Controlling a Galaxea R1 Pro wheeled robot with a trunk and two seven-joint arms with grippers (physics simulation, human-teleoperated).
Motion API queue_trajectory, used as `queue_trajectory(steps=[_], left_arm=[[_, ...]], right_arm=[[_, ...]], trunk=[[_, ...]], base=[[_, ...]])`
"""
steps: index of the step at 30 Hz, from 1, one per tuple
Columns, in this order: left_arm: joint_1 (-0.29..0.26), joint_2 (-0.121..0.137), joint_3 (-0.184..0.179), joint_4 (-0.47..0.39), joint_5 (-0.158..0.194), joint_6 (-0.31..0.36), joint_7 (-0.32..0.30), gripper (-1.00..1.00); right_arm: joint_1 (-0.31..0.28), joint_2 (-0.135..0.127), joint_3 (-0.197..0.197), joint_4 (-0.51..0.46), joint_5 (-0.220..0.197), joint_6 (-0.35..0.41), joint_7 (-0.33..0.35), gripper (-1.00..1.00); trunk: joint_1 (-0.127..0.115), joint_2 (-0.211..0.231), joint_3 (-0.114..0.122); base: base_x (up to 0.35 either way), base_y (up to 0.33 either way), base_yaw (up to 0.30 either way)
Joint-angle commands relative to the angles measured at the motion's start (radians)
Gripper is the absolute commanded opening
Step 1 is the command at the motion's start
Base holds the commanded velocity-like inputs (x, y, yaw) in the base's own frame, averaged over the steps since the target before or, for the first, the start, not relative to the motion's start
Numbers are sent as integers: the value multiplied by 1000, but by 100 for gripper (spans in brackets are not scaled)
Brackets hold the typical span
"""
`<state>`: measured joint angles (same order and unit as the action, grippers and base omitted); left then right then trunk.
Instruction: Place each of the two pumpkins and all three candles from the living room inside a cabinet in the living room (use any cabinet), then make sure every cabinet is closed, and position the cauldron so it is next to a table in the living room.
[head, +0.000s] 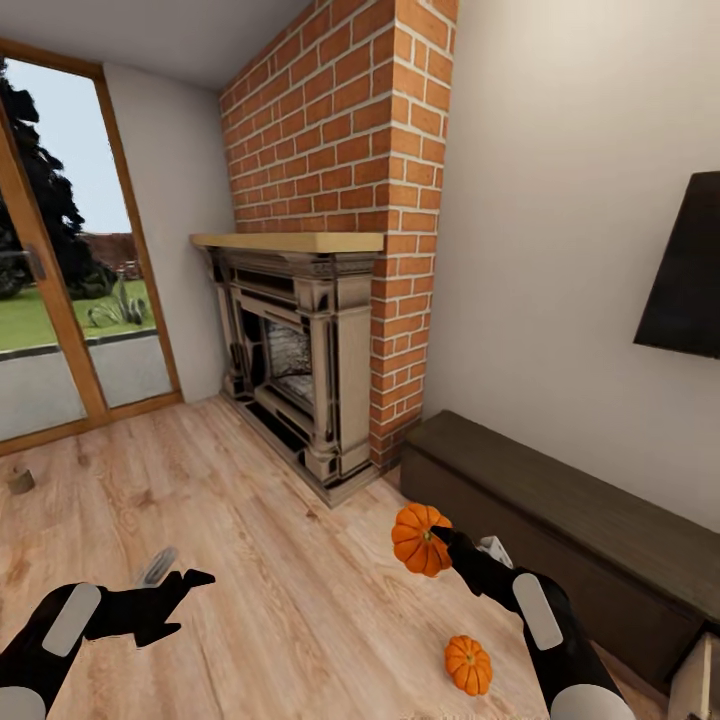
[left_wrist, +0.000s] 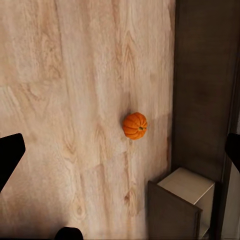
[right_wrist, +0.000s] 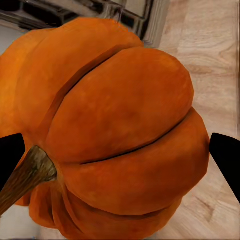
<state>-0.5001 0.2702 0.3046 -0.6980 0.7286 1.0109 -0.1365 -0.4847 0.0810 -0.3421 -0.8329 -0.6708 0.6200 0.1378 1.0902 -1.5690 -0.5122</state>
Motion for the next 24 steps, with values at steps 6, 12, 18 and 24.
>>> queue_trajectory(steps=[6,12,18,24], left_arm=[[0,0,0,0,0,0,0,100],[0,0,1,0,0,0,0,100],[0,1,0,0,0,0,0,100],[0,1,1,0,0,0,0,100]], right_arm=[[0,0,0,0,-1,0,-1,-100],[0,0,0,0,-1,0,-1,-100],[0,-1,0,0,-1,0,-1,-100],[0,-1,-1,0,-1,0,-1,-100]], trunk=[[0,0,0],[0,0,0],[0,0,0],[0,0,0]], base=[[84,83,-276],[188,22,-276],[226,138,-276],[218,217,-276]])
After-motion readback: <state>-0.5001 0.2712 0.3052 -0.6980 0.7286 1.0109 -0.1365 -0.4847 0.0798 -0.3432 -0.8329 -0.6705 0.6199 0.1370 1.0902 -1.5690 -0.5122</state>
